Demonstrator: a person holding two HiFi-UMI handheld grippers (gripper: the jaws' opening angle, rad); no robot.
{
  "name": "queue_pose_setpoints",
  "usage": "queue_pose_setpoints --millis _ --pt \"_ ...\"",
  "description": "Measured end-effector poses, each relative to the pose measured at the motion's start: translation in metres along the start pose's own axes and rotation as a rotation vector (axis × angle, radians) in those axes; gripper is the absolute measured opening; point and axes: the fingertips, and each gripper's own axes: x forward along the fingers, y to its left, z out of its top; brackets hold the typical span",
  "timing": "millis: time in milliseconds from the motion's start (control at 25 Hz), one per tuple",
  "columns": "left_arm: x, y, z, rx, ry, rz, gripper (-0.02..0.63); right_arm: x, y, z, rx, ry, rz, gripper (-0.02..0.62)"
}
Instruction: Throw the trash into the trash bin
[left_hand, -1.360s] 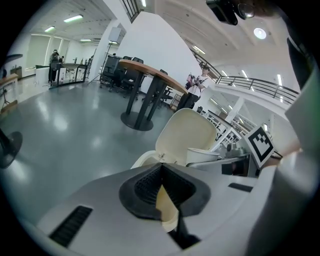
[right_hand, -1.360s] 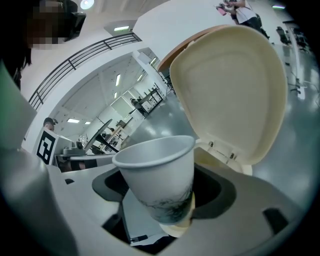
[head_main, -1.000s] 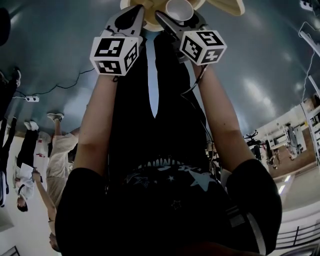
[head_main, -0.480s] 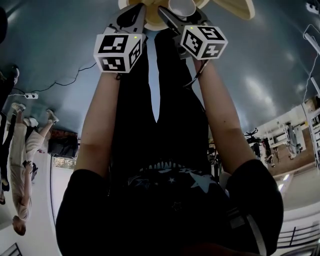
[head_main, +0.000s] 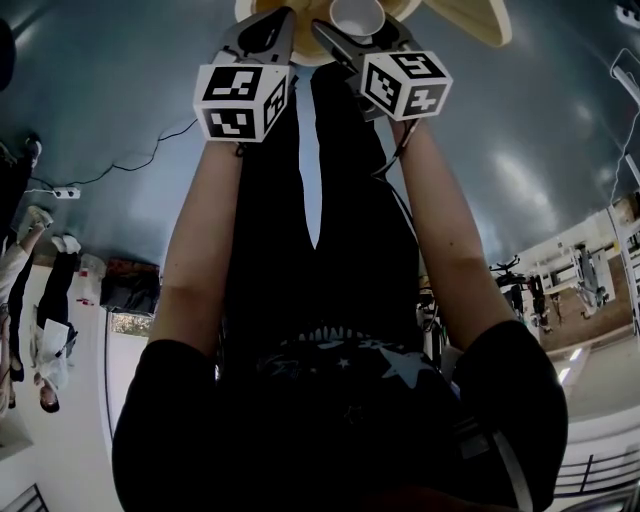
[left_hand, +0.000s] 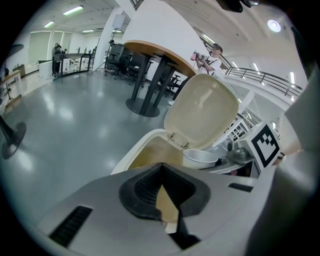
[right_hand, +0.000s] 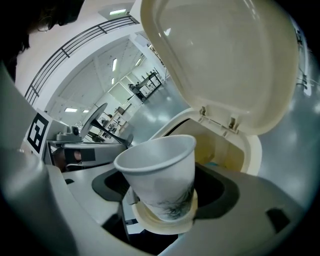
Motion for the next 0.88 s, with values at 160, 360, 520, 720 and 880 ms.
queue_pose_setpoints --millis 160,360,520,720,880 --pt "-0.007 0.004 -0.005 0.016 0.008 0.004 0.011 0.004 0.013 -0.009 -0.019 0.027 0.019 0.368" --pt "-0.006 0.002 -0.005 0.037 0.02 0.002 0.011 0.002 0.006 -0.006 -0.03 0.022 -0.02 0.428" --pt "-0.009 0.004 -0.003 0.041 0.019 0.001 0.011 0.002 0.008 -0.005 -0.019 0.02 -0.023 0.428" --pt "-0.014 0.0 0.005 0.051 0.009 -0.011 0.011 -0.003 0.012 -0.002 -0.004 0.021 -0.03 0.428" --pt "-0.02 -0.004 0.013 0.067 0.004 -0.024 0.011 -0.011 0.018 0.008 0.004 0.011 -0.04 0.428"
